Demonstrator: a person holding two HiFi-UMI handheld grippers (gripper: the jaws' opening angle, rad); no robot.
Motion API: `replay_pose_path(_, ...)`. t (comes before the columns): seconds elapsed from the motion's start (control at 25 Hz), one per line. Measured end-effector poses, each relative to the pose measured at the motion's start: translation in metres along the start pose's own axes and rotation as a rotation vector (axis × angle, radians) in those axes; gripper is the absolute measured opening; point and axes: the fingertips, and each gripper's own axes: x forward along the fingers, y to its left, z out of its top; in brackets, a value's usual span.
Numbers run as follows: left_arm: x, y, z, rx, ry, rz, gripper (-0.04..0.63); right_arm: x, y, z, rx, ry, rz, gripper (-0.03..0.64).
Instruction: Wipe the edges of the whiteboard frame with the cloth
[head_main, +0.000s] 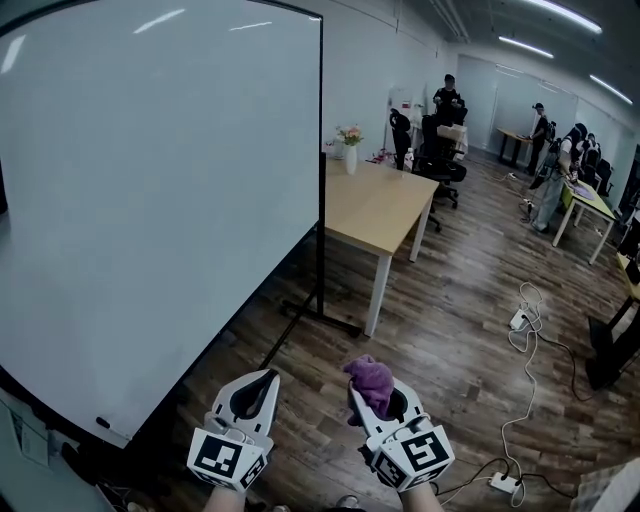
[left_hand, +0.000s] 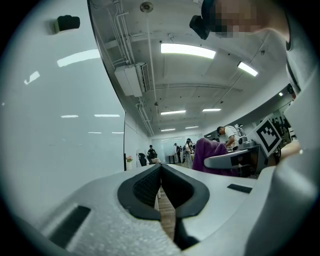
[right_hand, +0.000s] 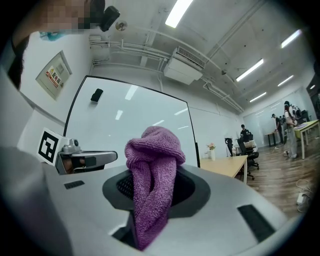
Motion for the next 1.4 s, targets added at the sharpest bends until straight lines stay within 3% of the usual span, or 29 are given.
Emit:
replay_pose_path(0.76, 0.116, -0.037, -0.020, 0.006, 0.015, -0.032, 0.017, 0.010, -0.115, -0.006, 0.021, -0.016, -0.032, 0.115)
replay_pose_path(0.96, 0.153, -0.010, -0.024, 0.007, 0.002, -0.044, 0.017, 0.053, -0.139, -0.006, 0.027, -0.017, -0.044, 0.115)
replay_pose_path(1.4, 0.207, 0.100, -0.030, 0.019, -0.003, -0.008, 0.017, 0.174, -0.152, 0.004, 0.009, -0.019, -0.027, 0.115)
